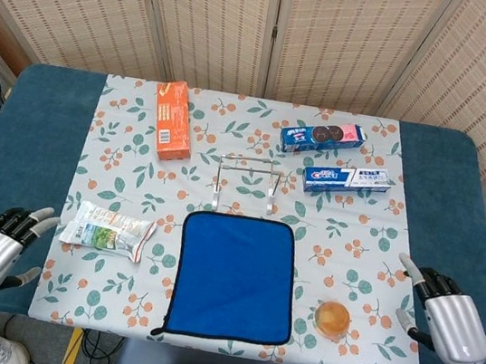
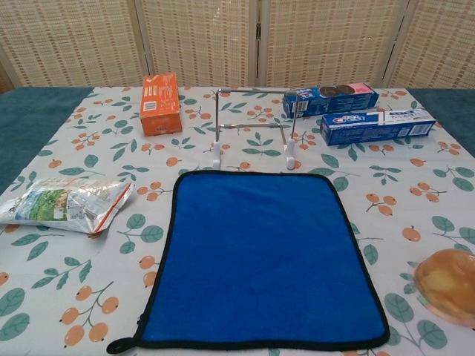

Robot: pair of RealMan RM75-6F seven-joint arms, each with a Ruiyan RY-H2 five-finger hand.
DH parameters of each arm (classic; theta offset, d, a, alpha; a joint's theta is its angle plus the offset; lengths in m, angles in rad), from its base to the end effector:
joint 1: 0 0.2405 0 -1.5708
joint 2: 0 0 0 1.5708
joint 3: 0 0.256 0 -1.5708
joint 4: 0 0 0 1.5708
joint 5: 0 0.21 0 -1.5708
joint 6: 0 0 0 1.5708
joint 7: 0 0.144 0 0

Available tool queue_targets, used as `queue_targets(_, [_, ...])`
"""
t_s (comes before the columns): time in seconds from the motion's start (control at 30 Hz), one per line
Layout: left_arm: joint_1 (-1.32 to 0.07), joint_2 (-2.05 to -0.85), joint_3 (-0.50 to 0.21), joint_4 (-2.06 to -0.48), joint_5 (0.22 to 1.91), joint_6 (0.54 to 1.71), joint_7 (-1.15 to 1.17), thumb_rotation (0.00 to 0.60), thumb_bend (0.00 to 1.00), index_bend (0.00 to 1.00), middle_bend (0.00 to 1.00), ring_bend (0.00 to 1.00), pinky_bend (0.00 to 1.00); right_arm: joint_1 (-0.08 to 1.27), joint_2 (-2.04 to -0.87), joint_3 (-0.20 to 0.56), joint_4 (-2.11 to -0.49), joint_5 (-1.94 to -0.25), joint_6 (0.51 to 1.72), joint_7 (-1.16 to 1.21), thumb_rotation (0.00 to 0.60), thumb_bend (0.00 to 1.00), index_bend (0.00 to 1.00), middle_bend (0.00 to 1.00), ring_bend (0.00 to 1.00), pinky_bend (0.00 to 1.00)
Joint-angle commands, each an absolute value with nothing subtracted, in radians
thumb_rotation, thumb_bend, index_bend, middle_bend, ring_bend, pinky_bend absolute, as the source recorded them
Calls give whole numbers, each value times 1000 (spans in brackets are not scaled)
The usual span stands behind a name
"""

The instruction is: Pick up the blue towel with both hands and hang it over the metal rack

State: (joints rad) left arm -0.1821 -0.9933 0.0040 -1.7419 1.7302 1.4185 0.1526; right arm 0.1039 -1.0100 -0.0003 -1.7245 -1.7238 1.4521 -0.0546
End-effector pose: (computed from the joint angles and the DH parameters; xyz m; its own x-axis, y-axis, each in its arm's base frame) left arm -0.2557 0.1891 0.1579 0.5598 0.0270 0.8282 0.7877 -0.3276 -0.5217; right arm -0.2705 -0.1702 0.1595 0.4674 -0.0607 0.8819 -0.8626 -0.2494 0.4401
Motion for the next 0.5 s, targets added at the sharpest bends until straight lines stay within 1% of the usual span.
queue_targets(0.03, [-226, -996, 17, -1727, 1791, 1382, 131, 600, 173, 226, 359, 381, 549, 140, -1016, -9, -1751, -1766, 1412, -79, 600, 289, 55, 334, 298, 397])
queue_targets(0.07, [-236, -997, 20, -1728, 1804, 1371, 130, 600, 173, 240, 414, 430, 622, 150, -1019, -12, -1757, -1778, 1400, -84, 600, 289, 54, 346, 325, 420])
queue_targets(0.13, [-261, -1003, 27, -1730, 1834, 1346, 128, 600, 173, 259, 489, 498, 724, 173, -1029, -17, -1770, -1800, 1370, -103, 600, 290, 55, 374, 357, 447])
queue_targets(0.17, [-276, -1010, 30, -1730, 1852, 1333, 127, 600, 173, 265, 512, 514, 753, 186, -1034, -19, -1779, -1808, 1349, -114, 600, 290, 55, 396, 384, 469])
queue_targets(0.2, [-287, -1016, 33, -1729, 1865, 1322, 125, 600, 173, 276, 553, 537, 787, 196, -1039, -21, -1785, -1814, 1334, -122, 600, 290, 59, 410, 404, 488])
queue_targets(0.23, [-299, -1023, 35, -1727, 1877, 1311, 122, 600, 173, 290, 612, 566, 819, 206, -1044, -23, -1791, -1820, 1318, -131, 600, 289, 71, 440, 442, 531])
queue_targets(0.27, [-310, -1031, 37, -1725, 1888, 1301, 119, 600, 173, 301, 656, 589, 840, 214, -1049, -25, -1798, -1824, 1304, -140, 600, 289, 82, 469, 472, 573])
queue_targets(0.33, [-338, -1051, 42, -1719, 1916, 1277, 109, 600, 172, 316, 711, 630, 872, 234, -1065, -26, -1815, -1834, 1276, -158, 600, 289, 92, 525, 517, 645])
queue_targets(0.5, [-401, -1105, 54, -1689, 1981, 1233, 92, 600, 172, 350, 803, 707, 926, 278, -1103, -35, -1843, -1857, 1213, -194, 600, 289, 119, 648, 625, 777])
